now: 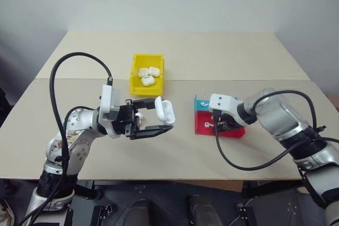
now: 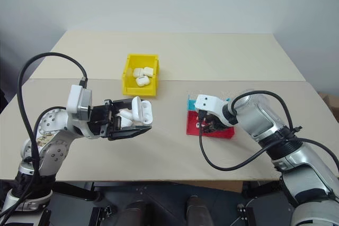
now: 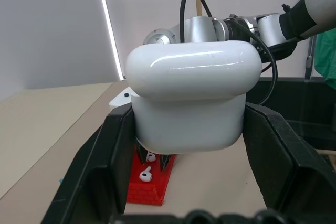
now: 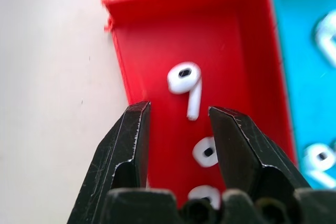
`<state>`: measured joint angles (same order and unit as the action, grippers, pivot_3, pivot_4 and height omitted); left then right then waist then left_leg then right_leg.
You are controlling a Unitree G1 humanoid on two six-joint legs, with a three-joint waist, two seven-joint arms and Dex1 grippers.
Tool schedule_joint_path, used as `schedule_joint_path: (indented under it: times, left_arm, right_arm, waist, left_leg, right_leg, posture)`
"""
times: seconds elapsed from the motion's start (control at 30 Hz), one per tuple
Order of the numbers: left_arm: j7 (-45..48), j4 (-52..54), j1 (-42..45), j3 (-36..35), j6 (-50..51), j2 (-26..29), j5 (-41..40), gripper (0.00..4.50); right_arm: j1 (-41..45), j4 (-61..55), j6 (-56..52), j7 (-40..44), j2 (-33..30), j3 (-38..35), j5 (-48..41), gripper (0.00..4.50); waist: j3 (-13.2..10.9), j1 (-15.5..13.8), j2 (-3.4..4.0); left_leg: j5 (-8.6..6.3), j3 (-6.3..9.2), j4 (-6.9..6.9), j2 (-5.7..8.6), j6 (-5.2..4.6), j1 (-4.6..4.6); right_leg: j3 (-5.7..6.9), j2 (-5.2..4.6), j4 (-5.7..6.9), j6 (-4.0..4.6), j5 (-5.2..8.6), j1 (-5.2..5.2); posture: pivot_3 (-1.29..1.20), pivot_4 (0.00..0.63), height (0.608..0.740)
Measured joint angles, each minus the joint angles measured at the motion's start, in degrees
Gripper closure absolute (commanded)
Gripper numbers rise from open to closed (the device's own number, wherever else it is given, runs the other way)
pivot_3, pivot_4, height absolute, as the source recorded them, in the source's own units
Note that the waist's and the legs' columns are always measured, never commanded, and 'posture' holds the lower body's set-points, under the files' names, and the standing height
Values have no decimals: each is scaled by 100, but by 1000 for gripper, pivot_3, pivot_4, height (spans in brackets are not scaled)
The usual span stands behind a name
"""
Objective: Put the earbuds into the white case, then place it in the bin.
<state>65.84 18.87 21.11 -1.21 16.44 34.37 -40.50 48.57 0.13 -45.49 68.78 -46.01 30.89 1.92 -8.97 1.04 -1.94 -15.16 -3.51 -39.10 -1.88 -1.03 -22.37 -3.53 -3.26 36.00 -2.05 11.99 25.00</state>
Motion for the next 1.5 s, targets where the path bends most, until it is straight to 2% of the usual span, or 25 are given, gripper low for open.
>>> schedule_joint_path:
  times: [0.67, 1.37, 1.5]
  left_arm:
    - [-129, 97, -90, -18, -3, 49, 16, 1715]
    - [-178, 203, -137, -86, 0, 128, 11, 1715]
    - [-178, 203, -137, -86, 0, 128, 11, 1715]
  right_arm:
    - [67, 1001, 835, 99, 596, 7, 333, 2306]
    - [52, 1007, 943, 337, 546, 4, 462, 2306]
    - [49, 1007, 942, 337, 546, 0, 480, 3161]
  waist:
    - [0, -12, 0]
    - [0, -17, 0]
    - [0, -16, 0]
  left_leg:
    - [0, -3, 0, 1, 0, -1]
    - [0, -3, 0, 1, 0, 1]
    - [0, -3, 0, 1, 0, 1]
  right_leg:
    - [0, -1, 0, 0, 0, 0]
    - [0, -1, 1, 0, 0, -1]
    - [0, -1, 1, 0, 0, -1]
  posture:
    - [0, 150, 740]
    - [0, 150, 740]
    - [0, 150, 740]
